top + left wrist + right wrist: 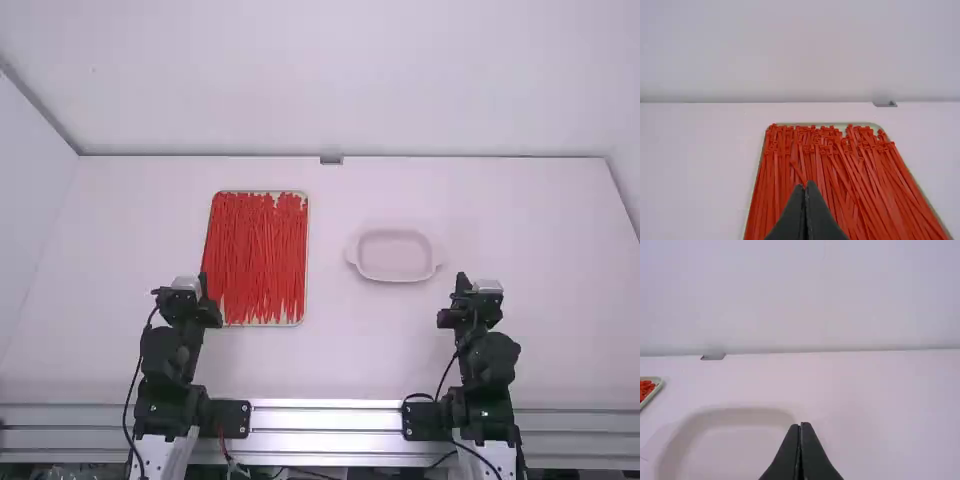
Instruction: Fasten the cable tie
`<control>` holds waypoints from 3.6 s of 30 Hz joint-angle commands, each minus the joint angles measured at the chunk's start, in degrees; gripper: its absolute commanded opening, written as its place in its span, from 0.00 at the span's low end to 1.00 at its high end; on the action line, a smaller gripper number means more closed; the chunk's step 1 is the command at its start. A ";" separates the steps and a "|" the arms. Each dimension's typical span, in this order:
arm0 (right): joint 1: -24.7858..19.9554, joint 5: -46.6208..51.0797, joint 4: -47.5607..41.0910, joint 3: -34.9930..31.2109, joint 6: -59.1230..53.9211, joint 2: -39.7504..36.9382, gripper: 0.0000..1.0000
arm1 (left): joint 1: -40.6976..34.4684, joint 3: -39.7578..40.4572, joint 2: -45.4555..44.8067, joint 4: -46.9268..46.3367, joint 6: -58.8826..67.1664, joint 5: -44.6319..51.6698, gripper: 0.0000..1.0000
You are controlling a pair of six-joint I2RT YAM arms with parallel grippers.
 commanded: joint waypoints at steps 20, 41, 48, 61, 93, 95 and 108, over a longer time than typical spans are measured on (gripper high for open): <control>1.10 0.12 1.65 5.54 0.30 10.67 0.14 | -0.68 7.17 9.53 -2.99 -0.97 0.00 0.14; 3.82 0.13 0.96 22.19 -0.78 42.73 0.53 | -2.50 26.16 37.21 -13.75 -3.85 -0.33 0.52; 5.27 0.12 1.15 28.21 -0.89 53.48 0.66 | -3.14 32.97 46.89 -17.33 -4.35 -0.43 0.66; 7.73 -0.03 -7.95 42.92 -1.10 70.36 0.87 | -4.15 43.63 62.05 -23.57 -6.05 -0.54 0.87; 8.76 0.11 -11.23 48.61 1.81 79.52 0.98 | -4.72 54.21 70.84 -34.27 -14.23 -0.61 0.99; 8.76 0.13 -11.41 48.61 1.86 79.52 0.98 | -4.70 54.21 70.84 -34.45 -14.21 -0.66 0.99; 8.85 -1.77 -11.85 48.61 1.81 79.54 0.98 | -4.68 54.21 70.84 -34.36 -14.16 -0.66 0.99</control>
